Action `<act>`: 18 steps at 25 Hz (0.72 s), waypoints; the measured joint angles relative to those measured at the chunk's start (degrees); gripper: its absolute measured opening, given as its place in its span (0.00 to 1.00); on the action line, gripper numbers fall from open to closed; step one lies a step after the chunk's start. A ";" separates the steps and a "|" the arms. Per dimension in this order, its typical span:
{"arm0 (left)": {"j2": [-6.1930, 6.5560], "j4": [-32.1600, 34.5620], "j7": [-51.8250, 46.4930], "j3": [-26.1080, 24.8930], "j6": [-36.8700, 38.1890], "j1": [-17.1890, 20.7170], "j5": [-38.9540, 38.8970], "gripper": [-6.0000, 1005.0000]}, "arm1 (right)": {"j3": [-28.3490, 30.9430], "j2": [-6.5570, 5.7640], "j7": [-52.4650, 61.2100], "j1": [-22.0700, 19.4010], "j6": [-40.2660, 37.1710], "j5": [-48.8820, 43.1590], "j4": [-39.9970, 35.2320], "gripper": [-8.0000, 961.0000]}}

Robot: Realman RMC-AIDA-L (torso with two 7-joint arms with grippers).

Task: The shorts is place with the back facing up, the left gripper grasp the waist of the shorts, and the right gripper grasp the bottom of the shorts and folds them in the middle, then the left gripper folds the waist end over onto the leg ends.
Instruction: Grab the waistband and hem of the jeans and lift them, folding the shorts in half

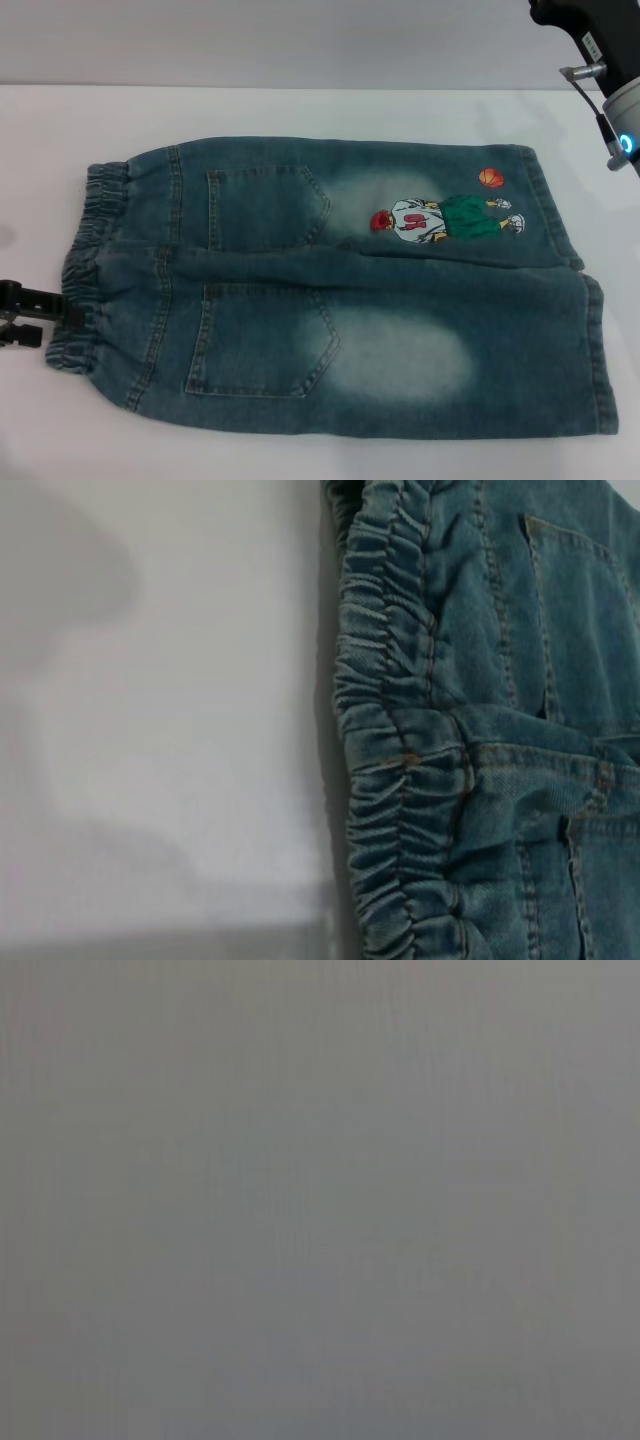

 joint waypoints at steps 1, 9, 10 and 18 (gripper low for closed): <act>-0.01 0.00 0.00 0.00 -0.04 0.00 0.01 0.84 | 0.00 0.00 0.00 0.00 0.01 0.00 0.00 0.65; -0.11 -0.20 0.13 -0.01 -0.22 -0.04 0.02 0.84 | 0.00 0.00 0.00 0.02 0.06 0.00 0.01 0.65; -0.11 -0.20 0.13 -0.01 -0.22 -0.04 0.02 0.84 | 0.00 0.00 0.00 0.00 0.06 0.00 0.00 0.65; -0.14 -0.70 0.40 0.00 -0.32 -0.12 0.10 0.84 | 0.00 0.00 0.00 -0.05 0.03 0.00 0.00 0.65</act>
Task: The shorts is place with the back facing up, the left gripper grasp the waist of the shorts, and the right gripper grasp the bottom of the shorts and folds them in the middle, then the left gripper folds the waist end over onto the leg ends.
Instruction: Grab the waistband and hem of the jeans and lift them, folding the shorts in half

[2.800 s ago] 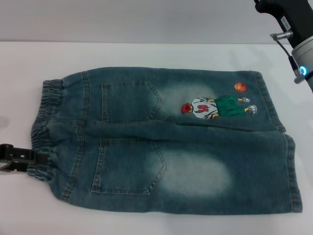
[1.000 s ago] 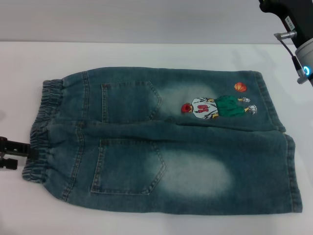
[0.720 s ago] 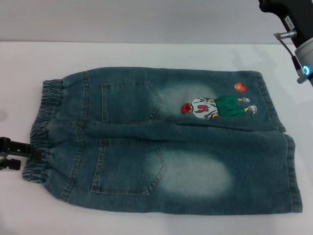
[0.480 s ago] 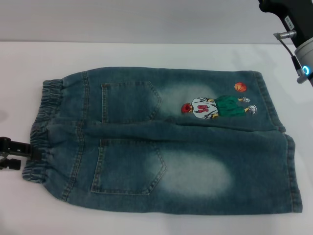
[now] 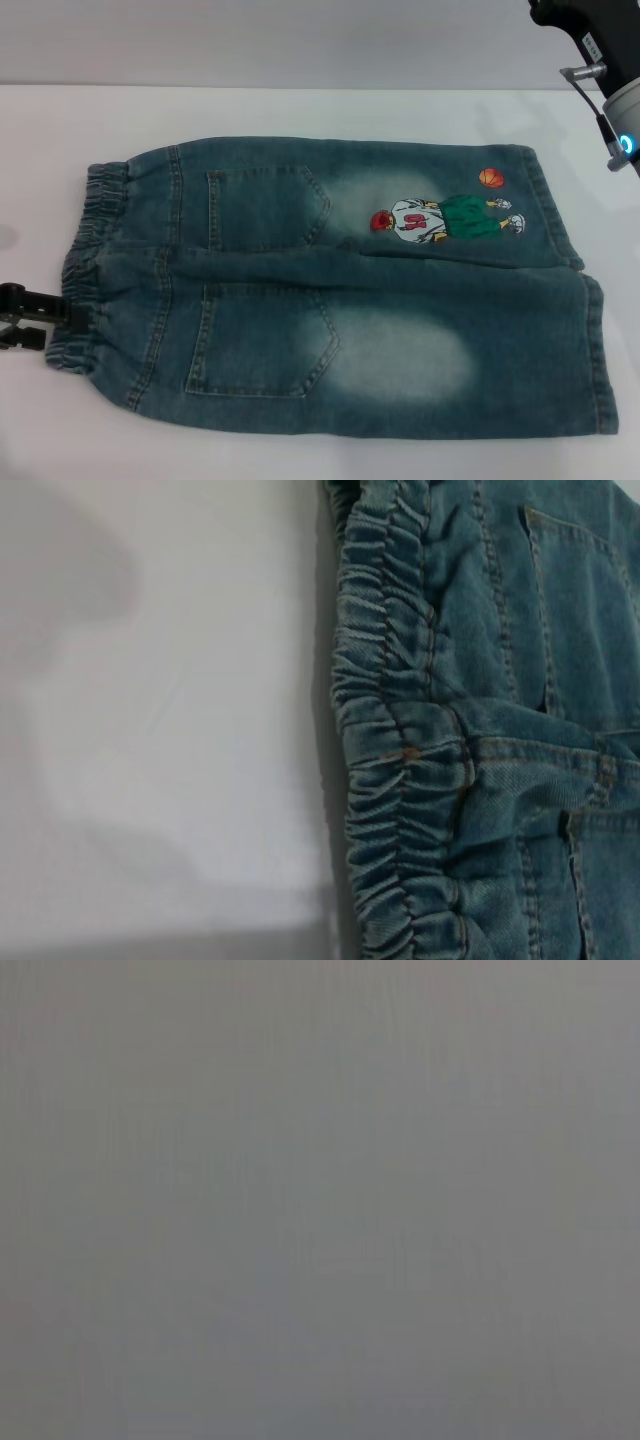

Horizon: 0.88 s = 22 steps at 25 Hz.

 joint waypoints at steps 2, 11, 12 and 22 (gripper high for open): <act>-0.08 0.00 0.01 0.00 -0.03 0.00 0.00 0.84 | 0.00 0.00 0.00 0.00 -0.08 0.00 0.00 0.65; -0.47 0.00 0.05 0.82 -0.80 0.06 0.00 0.84 | 0.00 0.00 0.00 -0.19 -0.30 0.00 0.00 0.65; -0.47 0.00 0.05 0.84 -0.82 0.06 0.00 0.84 | 0.00 0.00 0.00 -0.19 -0.30 0.00 0.00 0.65; -0.81 -0.14 0.05 1.16 -0.51 -0.22 -0.17 0.84 | 0.00 0.00 0.00 -0.27 -0.32 0.00 0.00 0.65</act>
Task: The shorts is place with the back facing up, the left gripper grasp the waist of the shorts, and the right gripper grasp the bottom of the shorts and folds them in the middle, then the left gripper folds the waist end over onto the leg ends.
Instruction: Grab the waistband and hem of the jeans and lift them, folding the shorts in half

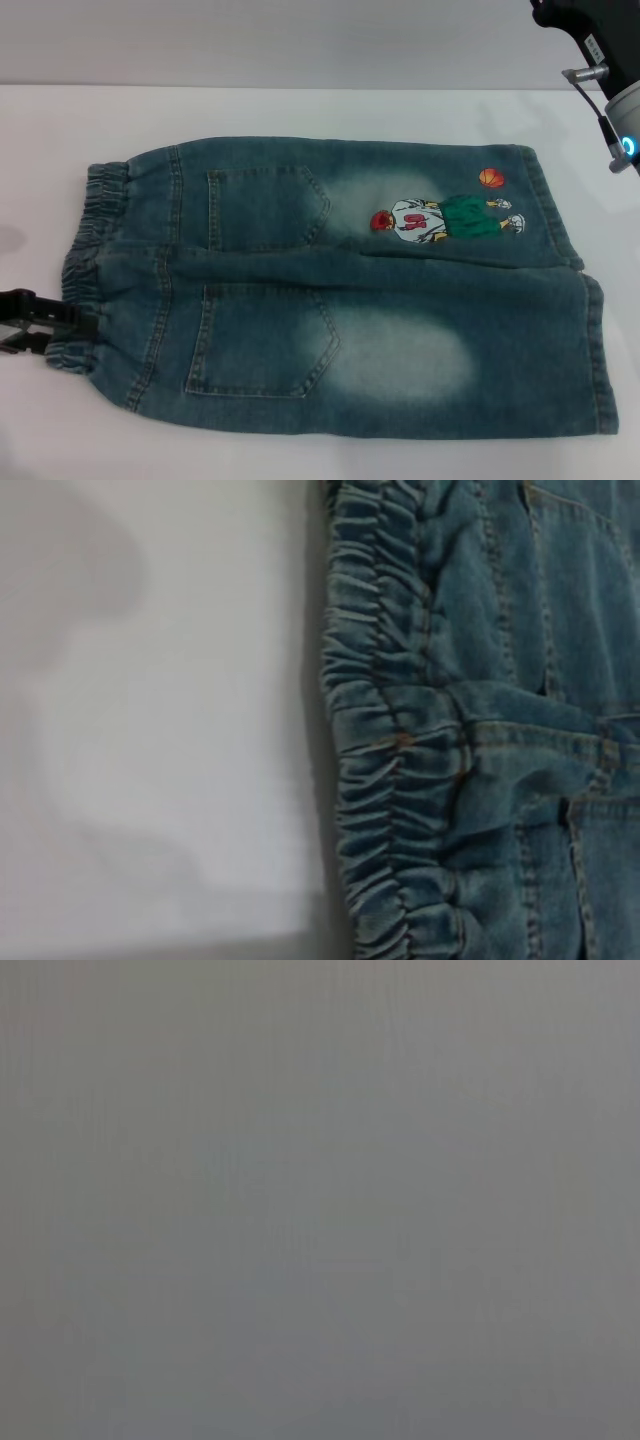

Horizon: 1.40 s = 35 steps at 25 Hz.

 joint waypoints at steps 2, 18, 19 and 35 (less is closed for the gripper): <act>-0.11 -0.02 0.00 -0.09 0.06 -0.18 -0.15 0.84 | 0.00 0.00 0.00 0.00 -0.01 0.00 0.00 0.65; 0.16 -0.04 0.43 0.27 1.70 -0.94 -0.06 0.84 | 0.37 0.00 0.00 -0.10 0.17 0.00 0.00 0.65; 0.18 -0.04 0.56 0.31 1.94 -0.95 -0.04 0.84 | 0.45 0.00 0.00 -0.09 0.18 0.00 0.00 0.65; 0.52 0.28 1.80 0.34 2.34 -0.42 0.15 0.80 | 1.66 0.00 -0.05 0.67 0.41 0.00 0.18 0.65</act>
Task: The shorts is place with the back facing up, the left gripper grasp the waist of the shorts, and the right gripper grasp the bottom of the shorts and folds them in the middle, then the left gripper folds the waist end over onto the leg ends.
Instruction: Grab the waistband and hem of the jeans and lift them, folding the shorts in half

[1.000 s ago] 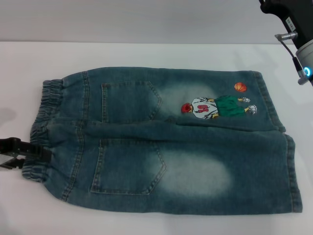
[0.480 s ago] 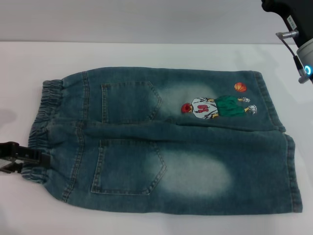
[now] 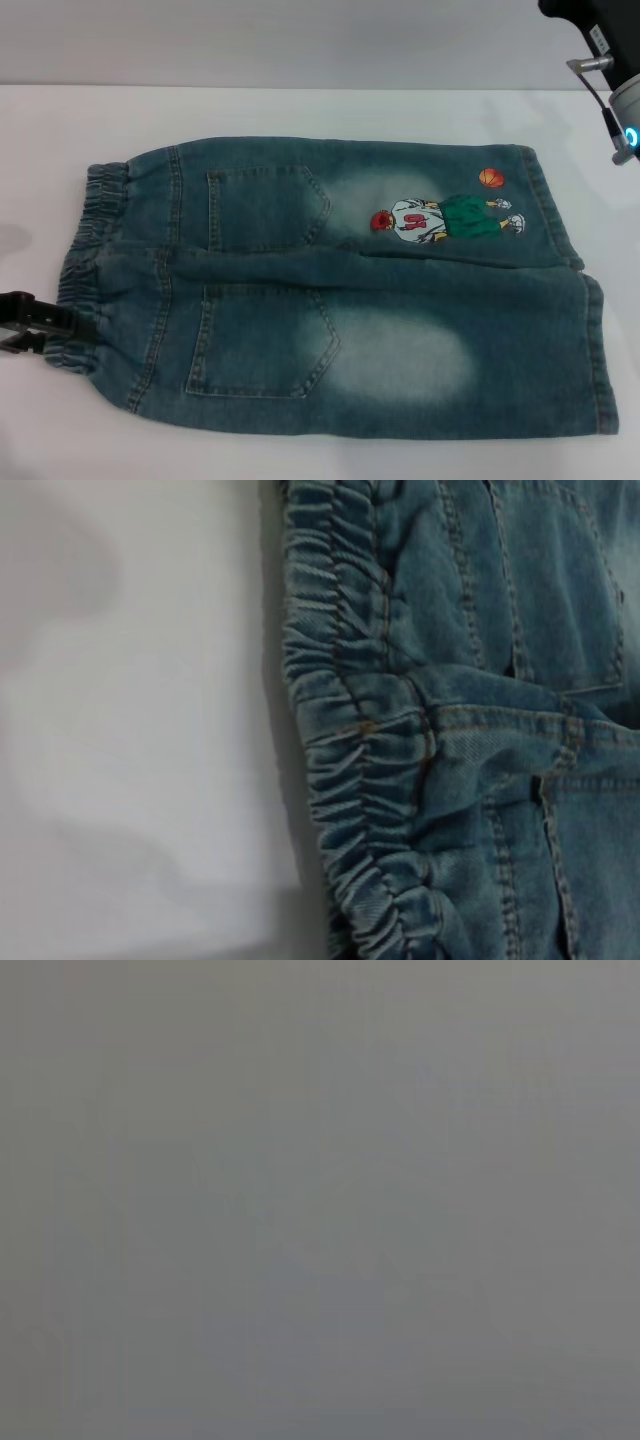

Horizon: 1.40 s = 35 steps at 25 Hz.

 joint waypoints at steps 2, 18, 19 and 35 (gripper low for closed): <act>0.14 0.16 0.49 -0.12 -0.05 0.21 0.02 0.77 | 0.57 0.00 -0.03 0.01 0.01 0.00 0.00 0.65; -0.51 0.88 1.31 2.45 -0.29 -0.73 0.02 0.26 | 1.35 0.00 -0.01 0.42 0.17 0.00 0.10 0.65; -0.55 1.12 1.31 2.38 -0.38 -0.69 0.02 0.22 | 1.35 0.00 -0.01 0.45 0.25 0.00 0.14 0.65; -1.03 3.38 4.33 1.12 -3.30 0.45 -0.46 0.05 | 1.82 -4.46 24.23 0.85 0.73 -5.71 -0.36 0.65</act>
